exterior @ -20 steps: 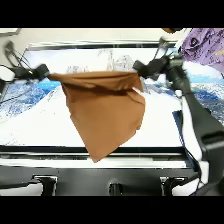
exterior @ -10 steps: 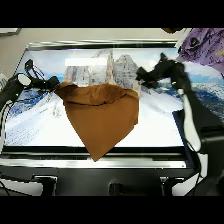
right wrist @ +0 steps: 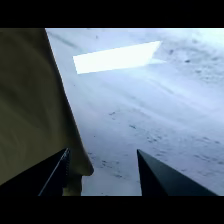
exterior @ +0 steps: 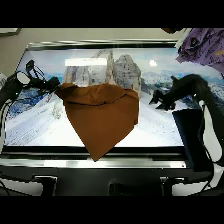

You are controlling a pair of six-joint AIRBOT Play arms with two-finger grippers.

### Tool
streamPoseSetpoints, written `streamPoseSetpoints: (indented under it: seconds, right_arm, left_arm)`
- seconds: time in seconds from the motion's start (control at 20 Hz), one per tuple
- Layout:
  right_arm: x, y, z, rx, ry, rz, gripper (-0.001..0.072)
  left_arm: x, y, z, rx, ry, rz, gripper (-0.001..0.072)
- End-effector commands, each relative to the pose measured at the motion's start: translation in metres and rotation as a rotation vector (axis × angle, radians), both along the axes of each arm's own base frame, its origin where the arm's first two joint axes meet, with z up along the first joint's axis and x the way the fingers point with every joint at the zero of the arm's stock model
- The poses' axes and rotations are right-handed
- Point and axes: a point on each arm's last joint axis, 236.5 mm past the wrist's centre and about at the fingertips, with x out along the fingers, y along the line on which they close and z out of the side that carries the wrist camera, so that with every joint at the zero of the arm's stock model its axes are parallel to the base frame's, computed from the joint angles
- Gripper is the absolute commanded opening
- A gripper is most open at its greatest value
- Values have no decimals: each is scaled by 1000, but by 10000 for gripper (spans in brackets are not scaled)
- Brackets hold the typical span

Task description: Fold the clothes and pants, and hang the long-sleeved shirts on hangers.

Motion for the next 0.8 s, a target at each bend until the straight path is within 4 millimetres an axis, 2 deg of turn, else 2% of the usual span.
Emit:
streamPoseSetpoints:
  seconds: [0.0,0.15,0.25,0.3,0.4,0.45,0.5,0.55,0.65,0.75]
  right_arm:
    - [-24,45,-39,77,17,3,494]
    - [-26,78,-53,59,-9,47,492]
    - [-25,92,-59,60,-11,47,488]
    - [-25,98,-61,69,-13,47,460]
    - [-17,99,-57,72,-39,35,174]
    - [-6,93,-49,68,-67,26,78]
    - [13,81,-35,59,-116,4,26]
    - [38,62,-16,41,-169,-48,25]
    - [89,8,27,-23,-295,-191,25]
    - [125,-36,58,-59,-386,-306,25]
  left_arm:
    - [-2,-1,-1,-2,11,-5,16]
    - [-2,-1,-1,-1,11,-5,16]
    - [-2,-1,-1,-1,11,-4,16]
    - [-2,-1,-1,-2,11,-5,16]
    - [-3,-1,-1,-1,13,-6,16]
    - [-3,-1,-1,-2,13,-5,16]
    - [-3,-1,-1,-2,13,-6,16]
    - [-3,-1,-1,-2,14,-6,16]
    - [-5,-2,-2,-3,22,-9,16]
    - [-7,-3,-4,-5,33,-12,16]
